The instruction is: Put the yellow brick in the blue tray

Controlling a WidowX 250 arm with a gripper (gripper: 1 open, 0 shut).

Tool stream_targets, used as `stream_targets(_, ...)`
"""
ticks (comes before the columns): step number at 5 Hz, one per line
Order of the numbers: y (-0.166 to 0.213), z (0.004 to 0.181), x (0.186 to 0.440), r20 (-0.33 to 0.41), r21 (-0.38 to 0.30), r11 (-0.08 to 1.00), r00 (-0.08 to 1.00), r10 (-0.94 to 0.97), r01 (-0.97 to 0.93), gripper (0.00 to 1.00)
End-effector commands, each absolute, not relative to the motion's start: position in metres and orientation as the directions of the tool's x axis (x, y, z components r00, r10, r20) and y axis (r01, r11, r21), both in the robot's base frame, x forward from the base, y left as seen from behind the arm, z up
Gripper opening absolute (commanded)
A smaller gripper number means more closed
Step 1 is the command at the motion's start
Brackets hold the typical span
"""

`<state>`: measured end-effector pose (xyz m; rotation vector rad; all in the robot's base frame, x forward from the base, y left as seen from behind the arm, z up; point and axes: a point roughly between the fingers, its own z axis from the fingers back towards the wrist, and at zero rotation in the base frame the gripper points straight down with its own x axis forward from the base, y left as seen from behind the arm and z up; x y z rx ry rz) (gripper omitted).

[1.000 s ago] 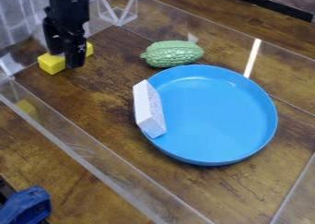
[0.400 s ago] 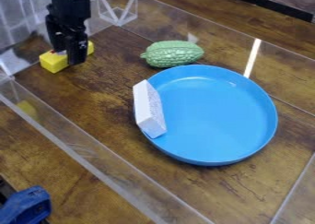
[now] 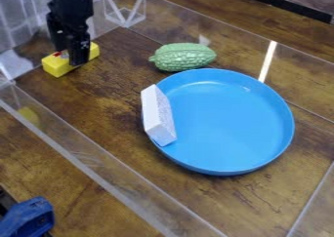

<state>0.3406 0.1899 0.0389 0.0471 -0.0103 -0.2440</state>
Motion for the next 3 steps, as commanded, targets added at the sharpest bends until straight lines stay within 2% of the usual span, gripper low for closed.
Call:
stream_targets(1, 0.1917, 0.0420, 0.3409, 0.022, 0.058, 0.969, 0.971, -0.240, 0.238, 1.00)
stream_targets(3, 0.1872, 0.0383, 0.3423, 0.029, 0.057, 0.965, 0.966, -0.258, 0.256, 1.00)
